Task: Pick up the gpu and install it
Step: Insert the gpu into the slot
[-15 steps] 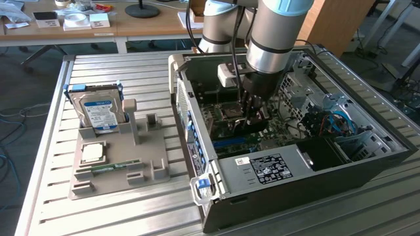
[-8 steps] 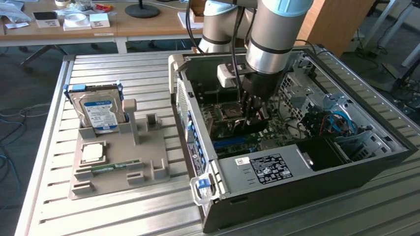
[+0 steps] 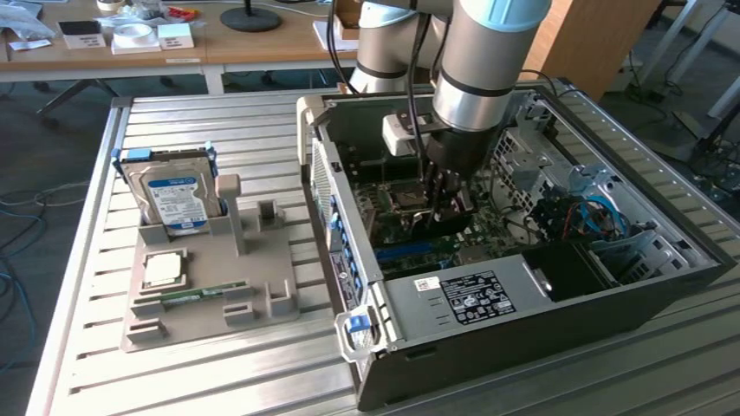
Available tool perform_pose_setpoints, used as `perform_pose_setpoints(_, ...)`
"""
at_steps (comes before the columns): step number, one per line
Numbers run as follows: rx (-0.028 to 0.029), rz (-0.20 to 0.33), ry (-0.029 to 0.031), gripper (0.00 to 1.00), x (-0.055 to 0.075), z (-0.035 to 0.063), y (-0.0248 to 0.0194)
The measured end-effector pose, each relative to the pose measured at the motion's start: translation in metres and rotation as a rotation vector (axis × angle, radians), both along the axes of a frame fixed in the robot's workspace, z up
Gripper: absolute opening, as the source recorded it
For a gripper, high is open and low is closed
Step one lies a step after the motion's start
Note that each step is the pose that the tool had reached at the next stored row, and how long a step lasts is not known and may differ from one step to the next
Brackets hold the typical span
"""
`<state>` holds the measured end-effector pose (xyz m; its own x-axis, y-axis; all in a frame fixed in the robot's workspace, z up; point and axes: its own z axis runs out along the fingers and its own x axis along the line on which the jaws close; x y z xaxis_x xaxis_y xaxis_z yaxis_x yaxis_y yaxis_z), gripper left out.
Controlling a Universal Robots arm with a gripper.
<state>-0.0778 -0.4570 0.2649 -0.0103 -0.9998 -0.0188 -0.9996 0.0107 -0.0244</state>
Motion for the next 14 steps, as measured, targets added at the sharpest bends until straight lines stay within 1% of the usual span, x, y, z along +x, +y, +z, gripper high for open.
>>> perform_pose_setpoints(14, -0.0002, 0.000, -0.0001, 0.27, -0.0026, 0.0000, -0.0004)
